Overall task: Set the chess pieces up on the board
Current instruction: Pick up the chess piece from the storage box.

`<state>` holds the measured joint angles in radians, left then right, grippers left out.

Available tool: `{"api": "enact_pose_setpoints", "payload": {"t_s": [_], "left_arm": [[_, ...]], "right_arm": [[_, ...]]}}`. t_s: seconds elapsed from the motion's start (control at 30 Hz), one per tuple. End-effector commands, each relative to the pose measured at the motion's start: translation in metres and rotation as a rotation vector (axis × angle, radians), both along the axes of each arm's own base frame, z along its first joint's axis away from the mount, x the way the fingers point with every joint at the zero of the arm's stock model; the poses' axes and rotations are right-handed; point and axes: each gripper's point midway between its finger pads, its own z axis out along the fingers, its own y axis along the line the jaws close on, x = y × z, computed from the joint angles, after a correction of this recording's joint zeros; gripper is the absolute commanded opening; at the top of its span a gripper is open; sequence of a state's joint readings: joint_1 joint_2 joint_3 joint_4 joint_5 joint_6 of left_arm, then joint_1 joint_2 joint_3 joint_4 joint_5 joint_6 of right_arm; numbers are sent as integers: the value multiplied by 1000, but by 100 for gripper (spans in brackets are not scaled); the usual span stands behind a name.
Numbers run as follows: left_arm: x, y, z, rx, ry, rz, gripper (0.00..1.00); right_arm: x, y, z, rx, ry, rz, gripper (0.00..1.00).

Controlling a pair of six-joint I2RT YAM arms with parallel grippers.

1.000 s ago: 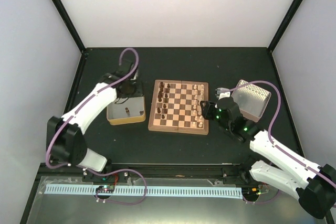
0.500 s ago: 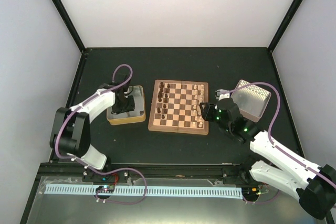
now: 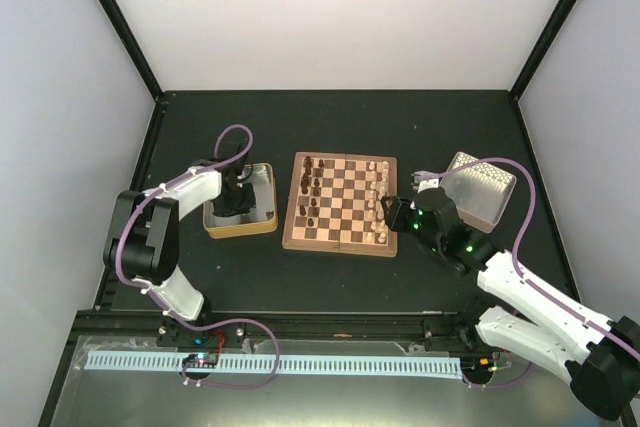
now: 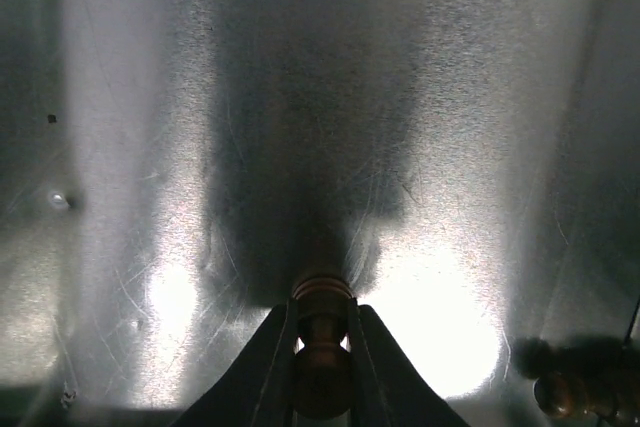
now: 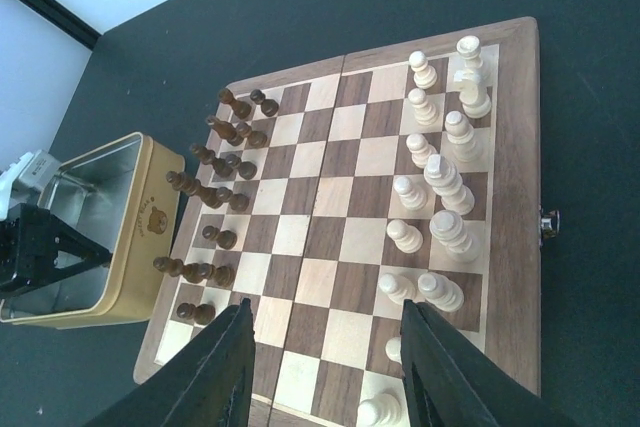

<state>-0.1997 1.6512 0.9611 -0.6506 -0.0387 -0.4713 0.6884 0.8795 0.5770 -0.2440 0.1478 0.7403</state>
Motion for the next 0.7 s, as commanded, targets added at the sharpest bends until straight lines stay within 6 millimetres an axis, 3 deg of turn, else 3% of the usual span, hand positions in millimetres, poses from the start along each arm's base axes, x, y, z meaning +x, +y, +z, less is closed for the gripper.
{"api": "enact_pose_setpoints", "payload": {"t_s": [0.0,0.2,0.33,0.5,0.67], "left_arm": [[17,-1,26,-5,-86,-8,10],[6,-19,71,-56,-162,-63,10],[-9,-45,97,-126,-198,-122,11],[-36,-84,101,-190,-176,-211,11],[-60,-118,87,-211,-118,-286,12]], "right_arm": [[0,-5,1,-2,-4,-18,42],[0,-6,3,2,-10,-20,42],[-1,-5,4,9,-7,-18,42],[-4,-6,3,21,-1,-19,42],[-7,-9,1,30,1,-28,42]]}}
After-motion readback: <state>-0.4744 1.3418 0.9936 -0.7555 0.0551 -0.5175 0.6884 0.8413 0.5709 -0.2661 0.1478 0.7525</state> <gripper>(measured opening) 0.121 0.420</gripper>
